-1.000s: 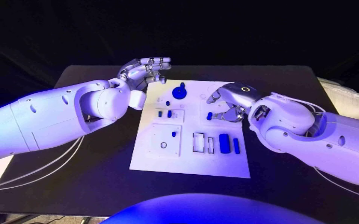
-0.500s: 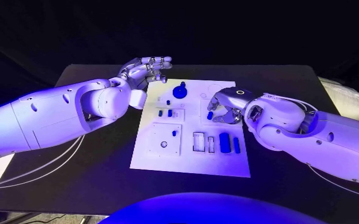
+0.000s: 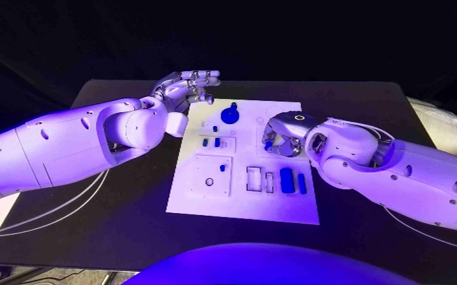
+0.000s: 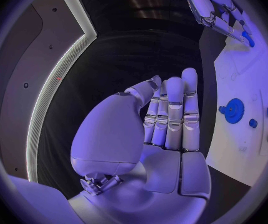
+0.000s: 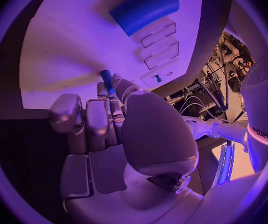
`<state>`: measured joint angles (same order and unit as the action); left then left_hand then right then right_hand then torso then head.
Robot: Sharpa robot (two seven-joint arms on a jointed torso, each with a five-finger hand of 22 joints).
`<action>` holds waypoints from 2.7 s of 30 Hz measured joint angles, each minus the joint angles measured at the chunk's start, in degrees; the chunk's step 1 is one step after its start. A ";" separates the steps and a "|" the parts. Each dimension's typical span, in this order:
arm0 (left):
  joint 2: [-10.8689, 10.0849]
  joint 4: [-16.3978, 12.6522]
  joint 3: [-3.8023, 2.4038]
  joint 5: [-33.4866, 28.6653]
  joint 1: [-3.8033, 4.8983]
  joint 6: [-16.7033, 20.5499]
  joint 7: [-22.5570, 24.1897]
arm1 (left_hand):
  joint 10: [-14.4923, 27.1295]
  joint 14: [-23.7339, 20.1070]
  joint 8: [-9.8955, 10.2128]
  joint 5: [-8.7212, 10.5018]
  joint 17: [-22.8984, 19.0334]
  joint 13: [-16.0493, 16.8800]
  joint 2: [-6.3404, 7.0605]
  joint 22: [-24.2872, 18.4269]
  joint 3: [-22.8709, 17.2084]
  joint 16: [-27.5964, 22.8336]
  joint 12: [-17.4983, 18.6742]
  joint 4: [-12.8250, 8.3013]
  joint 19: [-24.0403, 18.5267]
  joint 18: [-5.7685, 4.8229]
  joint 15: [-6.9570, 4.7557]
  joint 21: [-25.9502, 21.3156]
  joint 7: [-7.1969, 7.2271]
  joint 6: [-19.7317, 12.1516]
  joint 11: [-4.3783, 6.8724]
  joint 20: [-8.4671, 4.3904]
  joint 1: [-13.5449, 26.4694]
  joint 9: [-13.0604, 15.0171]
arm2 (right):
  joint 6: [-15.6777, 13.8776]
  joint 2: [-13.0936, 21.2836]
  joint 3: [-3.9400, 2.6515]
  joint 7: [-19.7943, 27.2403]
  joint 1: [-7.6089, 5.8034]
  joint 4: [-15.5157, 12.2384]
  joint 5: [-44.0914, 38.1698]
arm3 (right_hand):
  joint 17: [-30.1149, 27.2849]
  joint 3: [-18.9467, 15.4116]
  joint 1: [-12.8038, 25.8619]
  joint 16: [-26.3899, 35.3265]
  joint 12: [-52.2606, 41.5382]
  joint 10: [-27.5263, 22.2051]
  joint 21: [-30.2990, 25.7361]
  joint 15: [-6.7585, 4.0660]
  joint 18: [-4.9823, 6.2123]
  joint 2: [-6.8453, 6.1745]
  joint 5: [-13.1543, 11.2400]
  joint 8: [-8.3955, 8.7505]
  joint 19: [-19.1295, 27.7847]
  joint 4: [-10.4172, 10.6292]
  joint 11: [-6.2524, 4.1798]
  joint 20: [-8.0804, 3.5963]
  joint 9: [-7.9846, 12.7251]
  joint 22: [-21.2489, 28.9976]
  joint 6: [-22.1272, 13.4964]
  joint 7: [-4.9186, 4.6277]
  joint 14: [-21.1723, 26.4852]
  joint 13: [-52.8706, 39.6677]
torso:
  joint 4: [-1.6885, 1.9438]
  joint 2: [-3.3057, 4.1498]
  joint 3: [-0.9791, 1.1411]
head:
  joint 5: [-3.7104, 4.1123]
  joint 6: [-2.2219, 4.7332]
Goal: Assemble the parts on the task board
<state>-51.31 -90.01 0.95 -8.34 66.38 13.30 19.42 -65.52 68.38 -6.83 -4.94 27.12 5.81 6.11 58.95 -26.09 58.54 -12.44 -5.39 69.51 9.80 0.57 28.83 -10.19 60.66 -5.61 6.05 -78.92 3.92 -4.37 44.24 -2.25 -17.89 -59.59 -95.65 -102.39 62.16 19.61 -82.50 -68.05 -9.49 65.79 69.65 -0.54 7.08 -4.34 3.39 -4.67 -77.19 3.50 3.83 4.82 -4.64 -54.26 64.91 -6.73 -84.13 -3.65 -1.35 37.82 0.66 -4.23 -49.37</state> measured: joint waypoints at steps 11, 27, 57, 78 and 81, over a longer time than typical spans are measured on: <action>-0.02 0.00 0.00 0.03 0.02 -0.09 -0.10 | 0.00 0.00 0.00 0.00 0.00 0.00 0.00 0.00 0.00 0.00 0.00 0.00 0.00 0.00 0.00 0.00 0.00 0.00 0.00 0.00 0.00 0.00 | -2.25 -0.06 0.19 0.08 0.33 0.12 -0.38 | 1.91 5.24 -0.79 -1.62 0.25 1.96 1.80 -0.61 0.00 0.55 -0.73 -0.62 -1.10 -3.18 1.55 -0.71 -0.58 -2.95 2.06 -0.19 0.20 -0.15 | -0.05 -0.02 0.02 | -0.07 -0.13; -0.03 0.15 0.02 0.08 0.00 -0.16 -0.22 | -0.01 -0.17 0.00 0.00 -0.09 0.07 0.00 -0.08 0.32 0.00 -0.22 -0.01 0.00 0.01 0.17 0.00 0.00 0.00 0.00 0.00 0.00 0.00 | -8.80 2.23 -1.29 0.25 -0.18 -9.84 0.46 | 2.17 7.76 -1.01 -1.86 1.58 2.41 2.47 -0.60 0.00 0.33 -0.48 -0.17 -1.10 -4.54 2.00 -0.71 -0.73 -3.76 2.41 -0.28 0.20 -0.16 | -0.09 -0.09 -0.01 | -0.36 -0.14; 0.38 0.05 0.02 0.18 0.00 -0.33 -0.24 | -0.01 -0.17 0.00 0.00 -0.08 0.05 0.00 -0.07 0.32 0.00 -0.21 -0.01 0.00 0.00 0.17 0.00 0.00 0.00 0.01 0.00 0.00 0.00 | -8.86 -12.13 0.53 5.02 7.44 -1.97 3.50 | 2.28 8.41 -1.07 -2.08 2.75 2.36 2.46 -0.60 0.00 0.23 -0.29 0.17 -1.09 -4.86 1.97 -0.71 -0.57 -3.68 2.01 -0.63 0.20 -0.19 | -0.02 -0.01 -0.01 | -2.22 -0.63; 0.37 0.03 0.02 0.21 0.00 -0.38 -0.25 | -0.01 -0.17 0.00 0.00 -0.07 0.04 0.00 -0.07 0.31 0.00 -0.21 -0.01 0.00 0.00 0.17 0.00 0.00 0.00 0.01 0.00 0.00 0.00 | -6.43 -13.32 0.67 5.25 7.22 -0.45 2.61 | 2.33 9.05 -0.67 -2.07 2.73 2.35 2.46 -0.60 0.00 -0.17 -0.31 0.29 -1.09 -5.50 1.96 -0.71 -0.56 -3.68 1.98 -0.62 0.20 -0.67 | -0.04 -0.04 -0.02 | -2.36 -0.64; 0.36 0.02 0.02 0.21 0.00 -0.38 -0.25 | -0.01 -0.17 0.00 0.00 -0.07 0.03 0.00 -0.06 0.31 0.00 -0.21 -0.01 0.00 0.00 0.17 0.00 0.00 0.00 0.01 0.00 0.00 0.00 | -6.22 -13.60 0.74 5.25 7.20 -0.37 2.41 | 2.33 9.42 -0.60 -2.07 2.73 2.35 2.46 -0.59 0.00 -0.24 -0.31 0.34 -1.09 -5.88 1.95 -0.71 -0.55 -3.68 2.01 -0.65 0.20 -0.67 | -0.05 -0.04 -0.02 | -2.41 -0.64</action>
<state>-50.95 -89.99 0.97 -8.13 66.39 12.91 19.17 -65.53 68.21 -6.83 -4.94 27.04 5.84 6.11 58.89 -25.78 58.54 -12.65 -5.40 69.51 9.80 0.74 28.83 -10.19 60.66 -5.60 6.05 -78.92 3.92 -10.59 30.64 -1.51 -12.64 -52.39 -96.02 -99.98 64.50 29.03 -83.11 -70.12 -6.76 68.14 72.11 -1.13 7.08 -4.59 3.08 -4.33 -78.28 -2.38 5.79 4.11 -5.20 -57.95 66.92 -7.38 -83.93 -4.31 -1.40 37.78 0.65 -6.64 -50.01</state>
